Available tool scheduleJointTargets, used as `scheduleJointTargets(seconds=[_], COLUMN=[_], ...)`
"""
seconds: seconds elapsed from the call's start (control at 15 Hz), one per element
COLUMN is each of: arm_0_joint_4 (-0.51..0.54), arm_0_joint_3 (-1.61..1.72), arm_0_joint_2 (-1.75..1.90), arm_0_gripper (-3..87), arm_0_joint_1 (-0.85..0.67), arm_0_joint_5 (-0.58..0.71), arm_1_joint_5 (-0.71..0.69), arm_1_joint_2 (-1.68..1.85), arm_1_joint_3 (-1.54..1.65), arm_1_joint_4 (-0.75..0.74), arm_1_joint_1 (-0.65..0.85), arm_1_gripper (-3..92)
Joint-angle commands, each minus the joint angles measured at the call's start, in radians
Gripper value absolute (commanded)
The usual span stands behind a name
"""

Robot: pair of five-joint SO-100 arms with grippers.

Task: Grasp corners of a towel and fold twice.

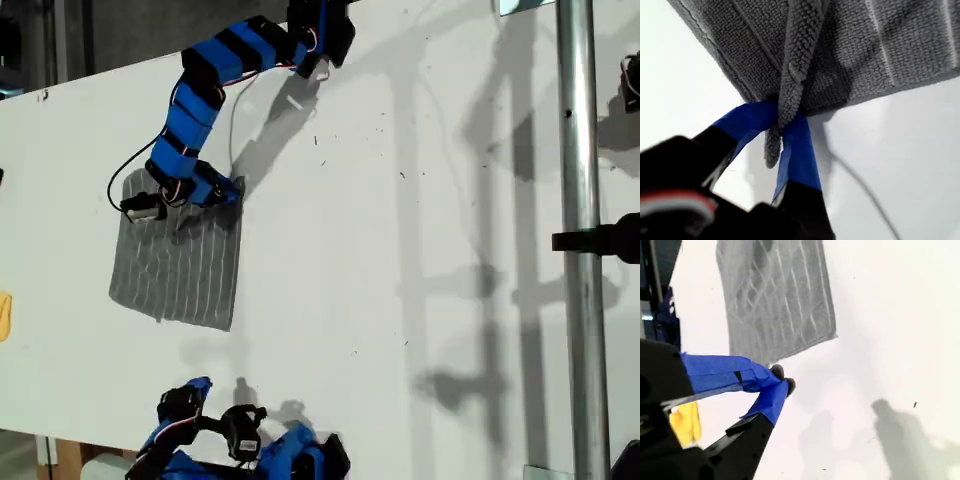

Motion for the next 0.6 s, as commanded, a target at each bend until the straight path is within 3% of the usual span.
scheduleJointTargets(seconds=[0.0, 0.07, 0.13, 0.27, 0.53], arm_0_joint_4=[-0.034, -0.104, -0.127, -0.127, -0.156], arm_0_joint_3=[-0.103, -0.100, -0.126, -0.198, -0.219], arm_0_joint_2=[-0.094, -0.103, -0.118, -0.172, -0.268], arm_0_gripper=[-2.8, 5.1, 27.5, 31.9, 27.9], arm_0_joint_1=[0.054, 0.074, 0.081, 0.080, 0.034], arm_0_joint_5=[0.081, 0.158, 0.190, 0.261, 0.253], arm_1_joint_5=[0.011, 0.015, 0.020, 0.026, 0.031], arm_1_joint_2=[0.041, 0.043, 0.044, 0.048, 0.064], arm_1_joint_3=[-0.011, -0.011, -0.006, -0.005, -0.003], arm_1_joint_4=[0.005, 0.005, 0.005, 0.003, 0.006], arm_1_joint_1=[-0.017, -0.023, -0.029, -0.043, -0.057], arm_1_gripper=[-0.2, -0.2, -0.2, -0.2, -0.2])
